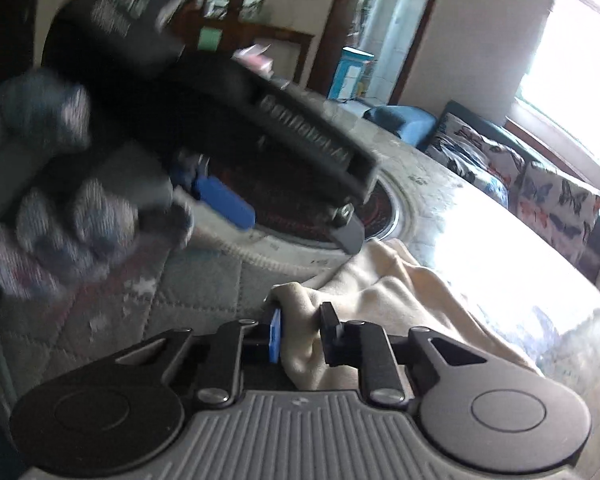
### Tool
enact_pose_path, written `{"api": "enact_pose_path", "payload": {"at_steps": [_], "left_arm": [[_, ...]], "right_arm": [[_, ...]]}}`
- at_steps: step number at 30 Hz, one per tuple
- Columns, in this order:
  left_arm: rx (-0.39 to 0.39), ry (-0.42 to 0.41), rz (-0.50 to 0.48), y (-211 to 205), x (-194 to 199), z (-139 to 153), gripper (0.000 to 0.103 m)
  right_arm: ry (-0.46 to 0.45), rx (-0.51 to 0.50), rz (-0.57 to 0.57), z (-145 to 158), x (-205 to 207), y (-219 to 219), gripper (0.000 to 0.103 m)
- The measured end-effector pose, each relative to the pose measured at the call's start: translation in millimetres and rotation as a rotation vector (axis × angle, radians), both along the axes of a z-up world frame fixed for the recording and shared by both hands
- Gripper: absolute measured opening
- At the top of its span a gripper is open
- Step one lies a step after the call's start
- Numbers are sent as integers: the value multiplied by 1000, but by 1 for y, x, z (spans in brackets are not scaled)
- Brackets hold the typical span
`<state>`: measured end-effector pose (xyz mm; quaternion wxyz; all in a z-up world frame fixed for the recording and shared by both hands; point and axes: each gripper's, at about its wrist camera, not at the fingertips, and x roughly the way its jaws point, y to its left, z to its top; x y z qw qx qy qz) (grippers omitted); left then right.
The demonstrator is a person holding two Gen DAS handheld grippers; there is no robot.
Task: Fold clothes
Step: 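Grasp the sweatshirt edge with the left gripper while the right gripper grasps beside it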
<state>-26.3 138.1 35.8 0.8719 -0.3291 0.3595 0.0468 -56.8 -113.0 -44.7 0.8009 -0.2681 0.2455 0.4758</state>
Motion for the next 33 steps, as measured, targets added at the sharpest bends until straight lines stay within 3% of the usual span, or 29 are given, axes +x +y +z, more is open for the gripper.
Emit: {"api": "enact_pose_path", "payload": {"at_steps": [8,14,16,19,27,33], "left_arm": [[-85,25,-5,-12,22,-3,91],[-147,41,-4,-18,35,-7,67],[-154,49,-5,-19,36,-10,46],[-152,61,-10,-20,37,-13,27],[-48,47,-18,-32,34,-10,21],[17,34,-31,-37,32,-7,21]], "right_arm": [[108,136,-60,21,16,-32,16],[147,189,-64,27,19,-54,15],[153,195,-58,27,18,-58,15],[168,197,-50,24,18,-61,15],[188,221,-73,25,29,-74,23],[172,243,-208,30,50,-102,33]]}}
